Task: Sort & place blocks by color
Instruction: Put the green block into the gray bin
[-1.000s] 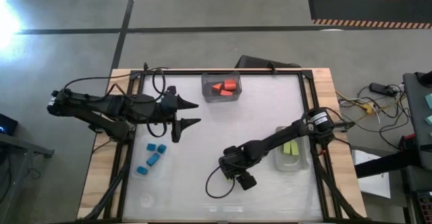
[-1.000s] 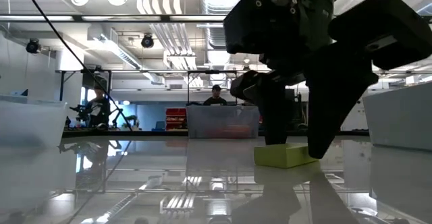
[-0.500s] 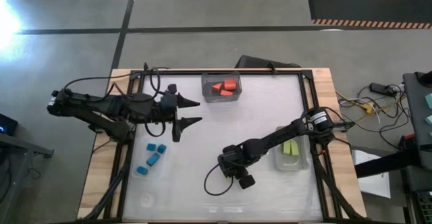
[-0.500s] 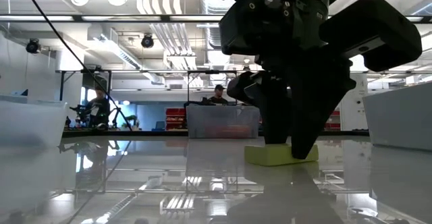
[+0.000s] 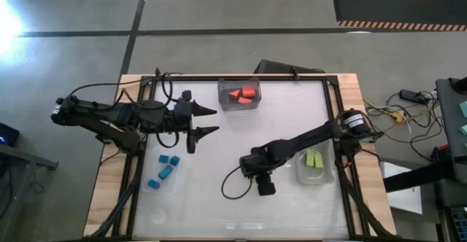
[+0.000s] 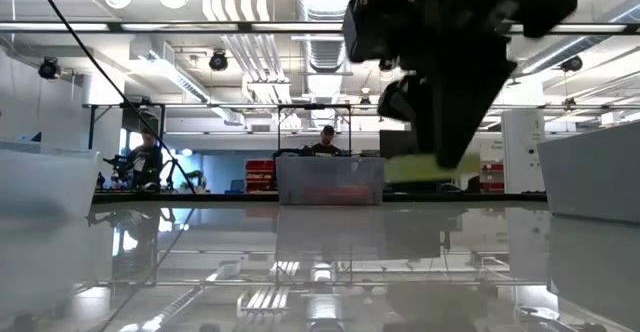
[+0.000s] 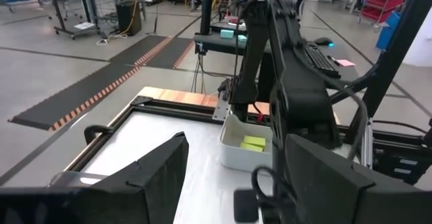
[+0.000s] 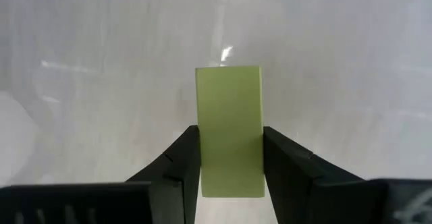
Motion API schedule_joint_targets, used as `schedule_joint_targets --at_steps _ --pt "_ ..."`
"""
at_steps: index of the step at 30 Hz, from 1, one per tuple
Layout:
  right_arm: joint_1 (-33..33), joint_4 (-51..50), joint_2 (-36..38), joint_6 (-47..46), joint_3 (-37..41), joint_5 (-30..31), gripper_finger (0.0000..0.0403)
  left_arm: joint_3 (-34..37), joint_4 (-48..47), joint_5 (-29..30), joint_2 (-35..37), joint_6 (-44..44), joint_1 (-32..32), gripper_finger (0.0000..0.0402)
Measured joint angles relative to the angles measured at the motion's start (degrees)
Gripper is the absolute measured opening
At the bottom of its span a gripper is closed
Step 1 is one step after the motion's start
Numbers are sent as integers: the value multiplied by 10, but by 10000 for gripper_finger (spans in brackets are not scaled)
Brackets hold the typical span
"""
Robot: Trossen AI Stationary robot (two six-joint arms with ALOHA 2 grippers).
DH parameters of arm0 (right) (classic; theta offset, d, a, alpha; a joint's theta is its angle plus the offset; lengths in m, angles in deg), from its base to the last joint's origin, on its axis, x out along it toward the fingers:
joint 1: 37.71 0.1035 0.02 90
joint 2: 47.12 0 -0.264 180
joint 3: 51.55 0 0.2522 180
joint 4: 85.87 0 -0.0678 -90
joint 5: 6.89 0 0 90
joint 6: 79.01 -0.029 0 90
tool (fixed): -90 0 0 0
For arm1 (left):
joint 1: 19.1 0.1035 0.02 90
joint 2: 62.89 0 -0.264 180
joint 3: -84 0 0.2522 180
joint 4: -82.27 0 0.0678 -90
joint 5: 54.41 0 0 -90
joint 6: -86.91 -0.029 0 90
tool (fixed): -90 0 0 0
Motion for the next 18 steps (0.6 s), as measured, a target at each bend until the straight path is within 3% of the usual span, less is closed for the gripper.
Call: schedule_joint_targets --at_steps 9,18 --pt "-9 -55 111 -132 0 1 116 -1 -1 0 0 0 1 233" --pt "-7 -186 236 -236 11 32 116 1 8 5 0 1 3 233"
